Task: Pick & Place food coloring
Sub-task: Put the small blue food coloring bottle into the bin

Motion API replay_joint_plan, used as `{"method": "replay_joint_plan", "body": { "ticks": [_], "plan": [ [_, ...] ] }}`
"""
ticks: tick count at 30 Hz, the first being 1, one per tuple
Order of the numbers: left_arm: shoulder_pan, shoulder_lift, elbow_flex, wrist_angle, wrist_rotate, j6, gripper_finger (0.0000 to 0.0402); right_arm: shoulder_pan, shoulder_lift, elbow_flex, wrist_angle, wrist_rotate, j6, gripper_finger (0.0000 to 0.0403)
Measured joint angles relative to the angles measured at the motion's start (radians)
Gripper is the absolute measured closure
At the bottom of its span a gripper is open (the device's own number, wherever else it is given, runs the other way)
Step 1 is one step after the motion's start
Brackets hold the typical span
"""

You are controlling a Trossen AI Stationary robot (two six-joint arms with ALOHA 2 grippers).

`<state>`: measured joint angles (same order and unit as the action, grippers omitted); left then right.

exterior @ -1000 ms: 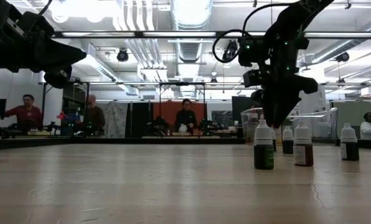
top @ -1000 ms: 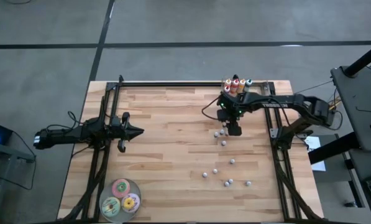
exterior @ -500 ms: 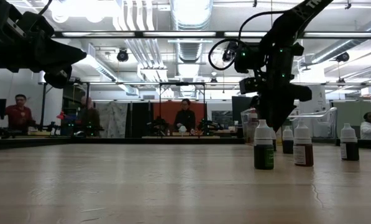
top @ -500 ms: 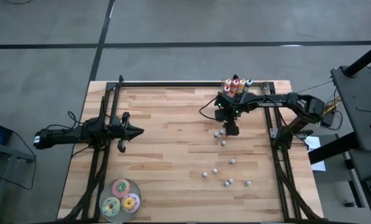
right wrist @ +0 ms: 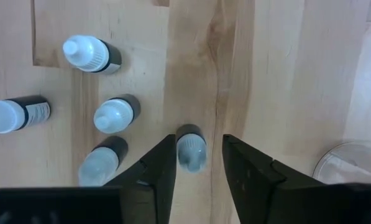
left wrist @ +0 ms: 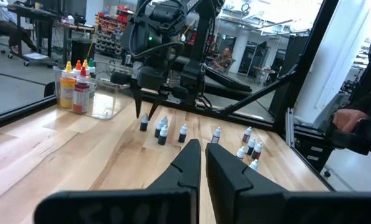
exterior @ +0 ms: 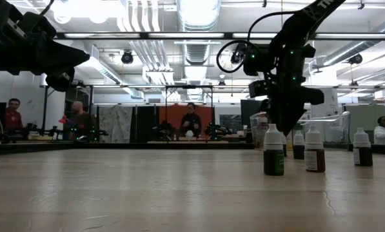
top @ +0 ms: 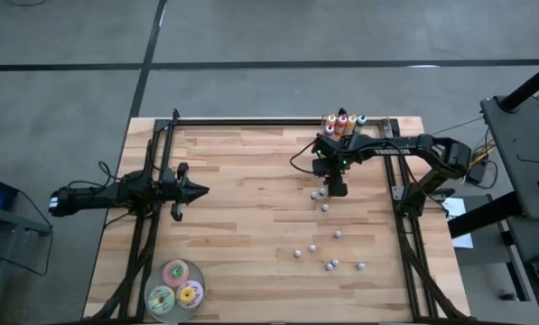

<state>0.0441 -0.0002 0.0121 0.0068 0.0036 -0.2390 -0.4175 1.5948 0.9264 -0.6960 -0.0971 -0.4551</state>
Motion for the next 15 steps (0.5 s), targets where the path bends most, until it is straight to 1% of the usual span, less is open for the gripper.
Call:
{"method": "replay_joint_plan", "body": {
  "ticks": [5, 11, 15],
  "plan": [
    [0.000, 0.000, 0.000, 0.000, 0.000, 0.000, 0.0402, 0.000, -0.006, 0.000, -0.007, 0.008, -0.029, 0.0276],
    [0.000, 0.000, 0.000, 0.000, 0.000, 0.000, 0.0402, 0.000, -0.023, 0.000, -0.009, 0.015, -0.055, 0.0247],
    [0.000, 0.000, 0.000, 0.000, 0.000, 0.000, 0.0402, 0.000, -0.035, 0.000, -0.008, 0.019, -0.130, 0.0227]
  ]
}}
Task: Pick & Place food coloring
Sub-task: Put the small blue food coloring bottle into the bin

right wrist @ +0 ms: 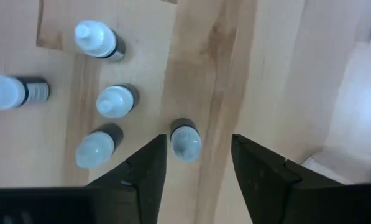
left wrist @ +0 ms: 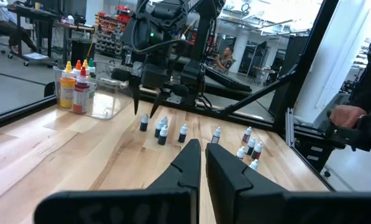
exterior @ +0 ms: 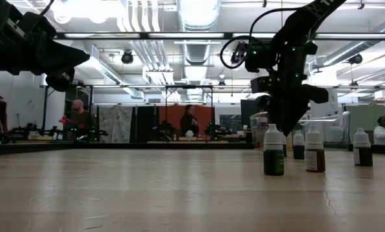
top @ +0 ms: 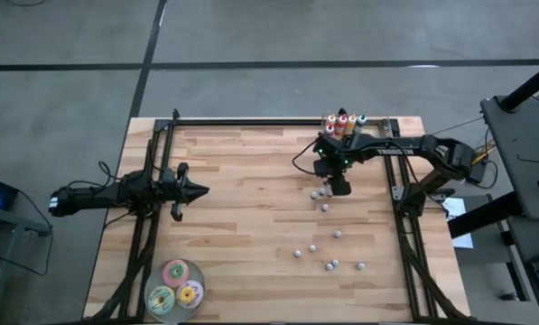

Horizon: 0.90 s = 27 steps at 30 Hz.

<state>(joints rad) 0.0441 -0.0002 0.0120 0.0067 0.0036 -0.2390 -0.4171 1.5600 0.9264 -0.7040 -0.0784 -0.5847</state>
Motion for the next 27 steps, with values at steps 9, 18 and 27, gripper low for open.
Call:
{"method": "replay_joint_plan", "body": {
  "ticks": [9, 18, 27],
  "plan": [
    [0.000, 0.000, 0.000, 0.000, 0.000, 0.000, 0.0402, 0.005, -0.014, 0.000, -0.004, 0.001, -0.405, 0.0214],
    [0.000, 0.000, 0.000, 0.000, 0.000, 0.000, 0.0402, 0.012, -0.013, 0.000, -0.003, 0.002, -0.475, 0.0218],
    [0.000, 0.000, 0.000, 0.000, 0.000, 0.000, 0.0402, 0.036, 0.006, 0.001, -0.003, 0.001, -0.499, 0.0220]
  ]
}}
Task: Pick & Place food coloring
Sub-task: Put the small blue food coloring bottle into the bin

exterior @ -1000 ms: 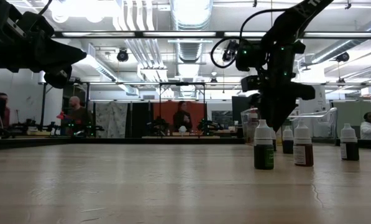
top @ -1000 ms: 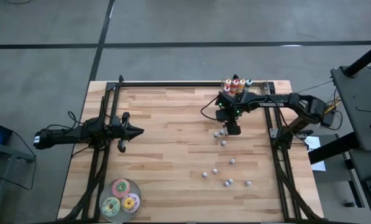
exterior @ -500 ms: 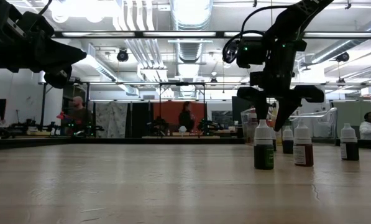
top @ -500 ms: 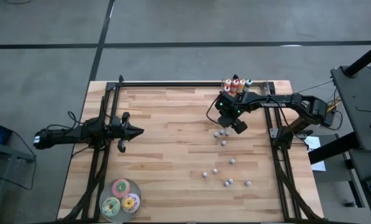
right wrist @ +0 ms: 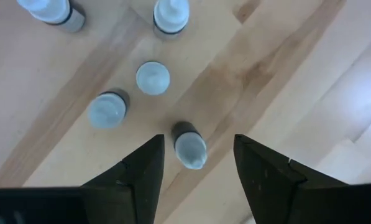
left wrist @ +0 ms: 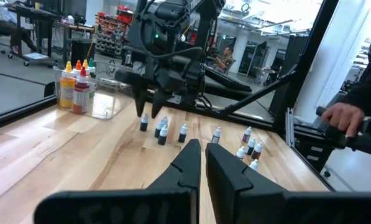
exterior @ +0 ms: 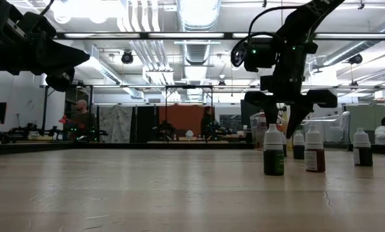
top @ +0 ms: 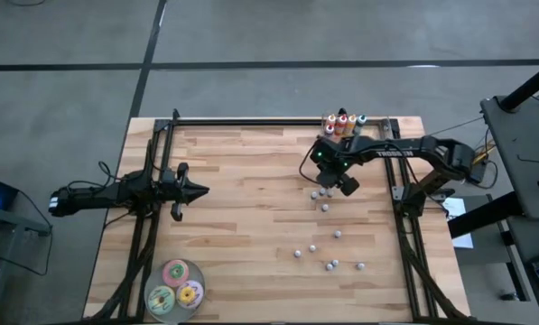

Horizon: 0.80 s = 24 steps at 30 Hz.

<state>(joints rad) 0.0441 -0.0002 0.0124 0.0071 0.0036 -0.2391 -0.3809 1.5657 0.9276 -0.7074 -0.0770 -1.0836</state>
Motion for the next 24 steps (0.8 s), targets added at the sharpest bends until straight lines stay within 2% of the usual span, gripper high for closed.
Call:
{"method": "replay_joint_plan", "body": {
  "ticks": [15, 24],
  "plan": [
    [0.000, 0.000, 0.000, 0.000, 0.000, 0.000, 0.0402, 0.004, 0.029, 0.000, 0.000, 0.001, 0.002, 0.0225],
    [0.000, 0.000, 0.000, 0.000, 0.000, 0.000, 0.0402, 0.004, 0.029, -0.001, -0.003, 0.001, 0.003, 0.0286]
  ]
}}
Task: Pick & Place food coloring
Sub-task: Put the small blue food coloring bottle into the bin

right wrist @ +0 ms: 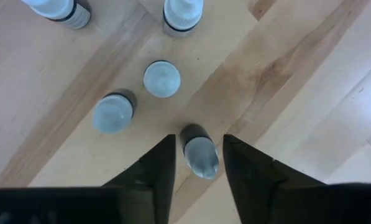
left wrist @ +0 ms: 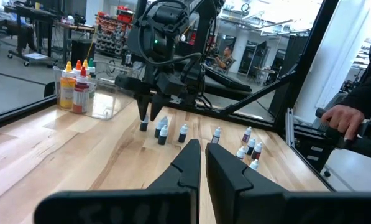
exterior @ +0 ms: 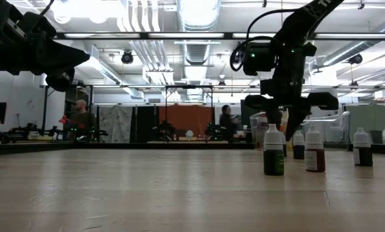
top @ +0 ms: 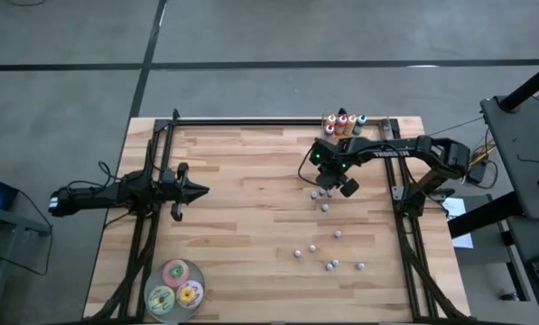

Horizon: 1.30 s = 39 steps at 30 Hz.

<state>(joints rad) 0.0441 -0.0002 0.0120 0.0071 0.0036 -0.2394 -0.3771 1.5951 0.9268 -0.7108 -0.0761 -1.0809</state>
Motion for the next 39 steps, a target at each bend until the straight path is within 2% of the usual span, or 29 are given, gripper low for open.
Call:
{"method": "replay_joint_plan", "body": {
  "ticks": [6, 10, 39],
  "plan": [
    [0.000, 0.000, 0.000, 0.000, 0.000, 0.000, 0.0402, 0.000, 0.000, 0.000, -0.006, 0.000, 0.001, 0.0336],
    [0.000, 0.000, 0.000, 0.000, 0.000, 0.000, 0.0402, 0.000, -0.001, 0.000, -0.008, 0.000, 0.005, 0.0352],
    [0.000, 0.000, 0.000, 0.000, 0.000, 0.000, 0.0402, 0.004, -0.022, 0.063, -0.054, 0.034, 0.039, 0.0357]
  ]
}}
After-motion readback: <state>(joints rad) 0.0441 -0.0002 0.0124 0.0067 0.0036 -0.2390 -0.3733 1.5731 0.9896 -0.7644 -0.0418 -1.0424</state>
